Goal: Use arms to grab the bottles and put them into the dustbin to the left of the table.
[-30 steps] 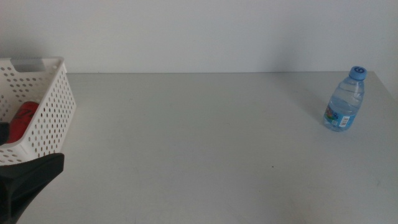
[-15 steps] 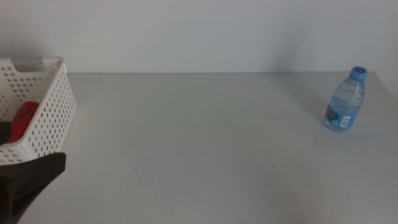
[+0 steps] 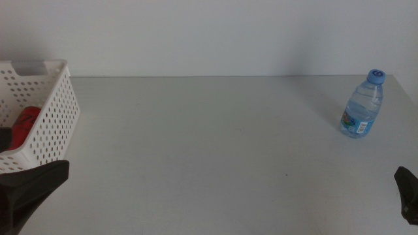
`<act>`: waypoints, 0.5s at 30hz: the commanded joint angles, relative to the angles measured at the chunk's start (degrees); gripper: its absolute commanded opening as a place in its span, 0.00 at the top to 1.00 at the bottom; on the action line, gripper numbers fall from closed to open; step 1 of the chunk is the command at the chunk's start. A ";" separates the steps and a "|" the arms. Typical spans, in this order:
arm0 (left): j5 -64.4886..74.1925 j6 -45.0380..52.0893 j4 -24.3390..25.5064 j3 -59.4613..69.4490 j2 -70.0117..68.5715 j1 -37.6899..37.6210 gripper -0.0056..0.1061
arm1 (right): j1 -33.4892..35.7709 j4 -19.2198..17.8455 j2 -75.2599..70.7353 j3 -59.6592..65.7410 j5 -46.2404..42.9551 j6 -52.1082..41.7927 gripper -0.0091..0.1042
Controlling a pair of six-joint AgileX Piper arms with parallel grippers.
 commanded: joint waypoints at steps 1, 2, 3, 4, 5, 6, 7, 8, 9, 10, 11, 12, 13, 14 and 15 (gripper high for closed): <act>-4.25 -0.81 -0.66 -1.40 0.61 -0.27 0.11 | -0.30 1.59 6.66 -0.87 -14.32 -0.50 0.09; -4.25 -0.81 -0.66 -1.40 0.61 -0.27 0.11 | -0.30 1.99 9.32 -0.87 -18.24 -0.50 0.09; -4.25 -0.81 -0.66 -1.40 0.61 -0.27 0.11 | -0.30 2.04 12.03 -0.87 -22.14 -0.50 0.09; -4.25 -0.81 -0.66 -1.40 0.61 -0.27 0.11 | -0.30 2.04 14.75 -0.87 -26.07 -0.50 0.09; -4.25 -0.81 -0.66 -1.40 0.61 -0.27 0.11 | -0.30 2.04 17.45 -0.87 -29.82 -0.50 0.09; -4.25 -0.81 -0.66 -1.40 0.61 -0.27 0.11 | -0.30 2.09 19.55 -0.87 -32.75 -0.50 0.09; -4.25 -0.81 -0.66 -1.40 0.61 -0.27 0.11 | -0.30 2.09 22.07 -0.87 -36.58 -0.50 0.09; -4.25 -0.81 -0.66 -1.40 0.61 -0.27 0.11 | -0.30 2.17 24.38 -0.87 -38.87 -0.50 0.09; -4.25 -0.81 -0.66 -1.40 0.61 -0.27 0.11 | -0.30 2.27 25.70 -1.65 -38.76 -0.45 0.09; -4.25 -0.81 -0.66 -1.40 0.61 -0.27 0.11 | -0.30 2.24 27.47 -2.40 -38.51 -0.39 0.09; -4.25 -0.81 -0.66 -1.40 0.61 -0.27 0.11 | -0.30 1.75 29.14 -3.12 -38.59 -0.39 0.09; -4.25 -0.81 -0.66 -1.40 0.61 -0.27 0.11 | -0.30 1.27 30.78 -3.74 -38.72 -0.39 0.09; -4.25 -0.81 -0.66 -1.40 0.61 -0.27 0.11 | -0.30 0.70 32.35 -4.65 -38.72 -0.52 0.09; -4.25 -0.81 -0.66 -1.40 0.61 -0.27 0.11 | -0.30 0.54 33.85 -5.65 -38.72 -0.58 0.09; -4.25 -0.81 -0.66 -1.40 0.61 -0.27 0.11 | -0.30 0.54 35.04 -6.56 -38.72 -0.83 0.09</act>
